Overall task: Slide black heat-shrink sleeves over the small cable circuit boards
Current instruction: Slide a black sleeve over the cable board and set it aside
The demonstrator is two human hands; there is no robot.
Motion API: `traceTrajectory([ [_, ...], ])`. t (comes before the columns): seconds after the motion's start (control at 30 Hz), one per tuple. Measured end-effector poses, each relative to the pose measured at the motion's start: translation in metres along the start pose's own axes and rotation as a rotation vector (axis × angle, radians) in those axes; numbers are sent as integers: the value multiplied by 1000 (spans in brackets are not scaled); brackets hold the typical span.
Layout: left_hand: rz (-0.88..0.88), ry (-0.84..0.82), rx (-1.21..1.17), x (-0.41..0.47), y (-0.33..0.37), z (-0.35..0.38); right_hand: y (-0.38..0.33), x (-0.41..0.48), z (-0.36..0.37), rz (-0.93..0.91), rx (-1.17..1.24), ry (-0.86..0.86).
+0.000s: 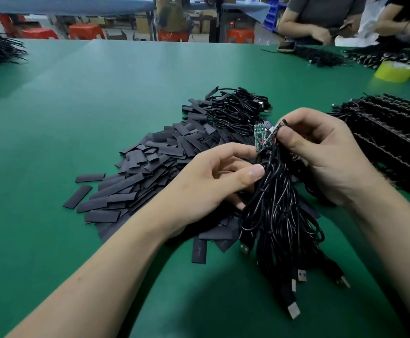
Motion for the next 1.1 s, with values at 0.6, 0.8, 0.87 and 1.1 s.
traceTrajectory([
  [0.6,-11,7,25,2,-1,-8,-3,1,-22,-88,-63,330],
  [0.8,110,137,-29,1,7,-24,-1,0,-37,-16,48,406],
  [0.87,99,203,-88,2,7,-32,-1,1,-41,14,66,402],
  [1.1,88,237,-34,1,8,-30,11,3,-56,244,-437,201],
])
Point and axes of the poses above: each hand's wrist, its own x-axis towards the middle knuckle, its own z-axis out of the palm, y = z × x, the point moved 5 cm from there along x, towards the middle knuckle, and after that the axes turned 2 degrees about -z, right-handed, at the moved point
